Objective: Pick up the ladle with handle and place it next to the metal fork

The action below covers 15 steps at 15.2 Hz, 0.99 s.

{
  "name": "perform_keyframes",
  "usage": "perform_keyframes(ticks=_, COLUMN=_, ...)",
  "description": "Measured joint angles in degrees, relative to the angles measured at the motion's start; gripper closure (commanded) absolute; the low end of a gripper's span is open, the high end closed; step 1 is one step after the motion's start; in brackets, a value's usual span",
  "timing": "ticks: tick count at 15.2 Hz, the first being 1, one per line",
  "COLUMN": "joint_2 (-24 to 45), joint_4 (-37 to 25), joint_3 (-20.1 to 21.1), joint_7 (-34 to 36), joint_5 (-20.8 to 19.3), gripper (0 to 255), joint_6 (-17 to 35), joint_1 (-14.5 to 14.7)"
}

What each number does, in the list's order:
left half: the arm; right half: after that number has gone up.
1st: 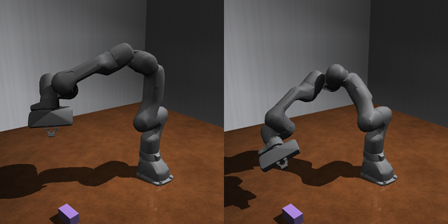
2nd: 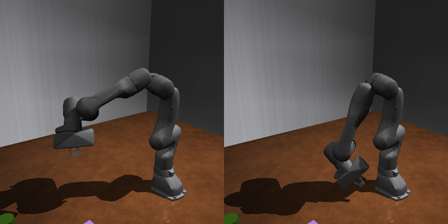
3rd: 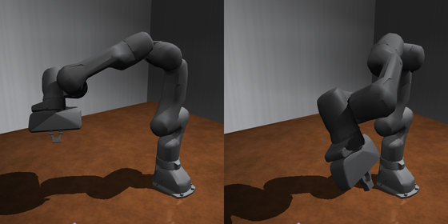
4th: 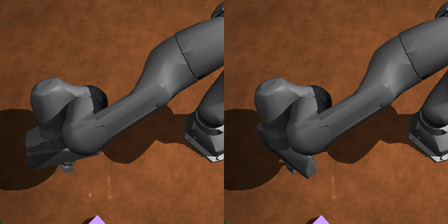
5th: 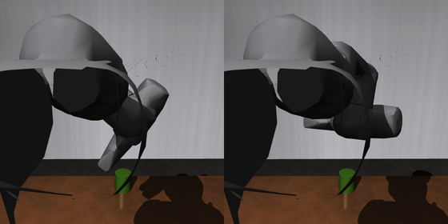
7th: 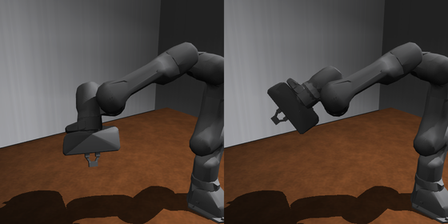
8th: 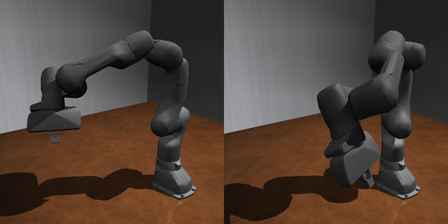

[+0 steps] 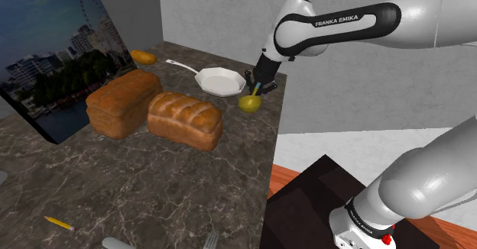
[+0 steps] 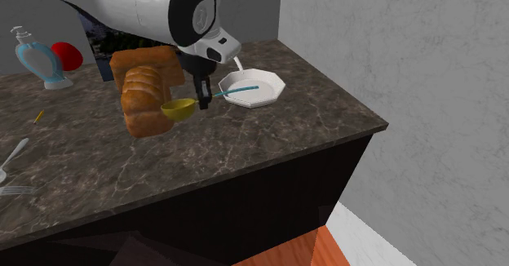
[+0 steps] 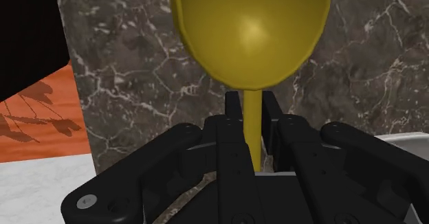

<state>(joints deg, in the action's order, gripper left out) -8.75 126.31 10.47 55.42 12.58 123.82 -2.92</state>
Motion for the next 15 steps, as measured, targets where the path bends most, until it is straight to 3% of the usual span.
perform_keyframes(ticks=9, joint_2=-6.07, joint_4=6.16, joint_3=7.29, joint_7=11.32, joint_5=1.83, gripper=255, joint_6=2.22, joint_1=5.45)
perform_keyframes(ticks=15, joint_2=-6.93, joint_4=6.23, joint_3=13.56, joint_7=20.76, joint_5=2.36, gripper=255, joint_6=3.11, joint_1=9.08)
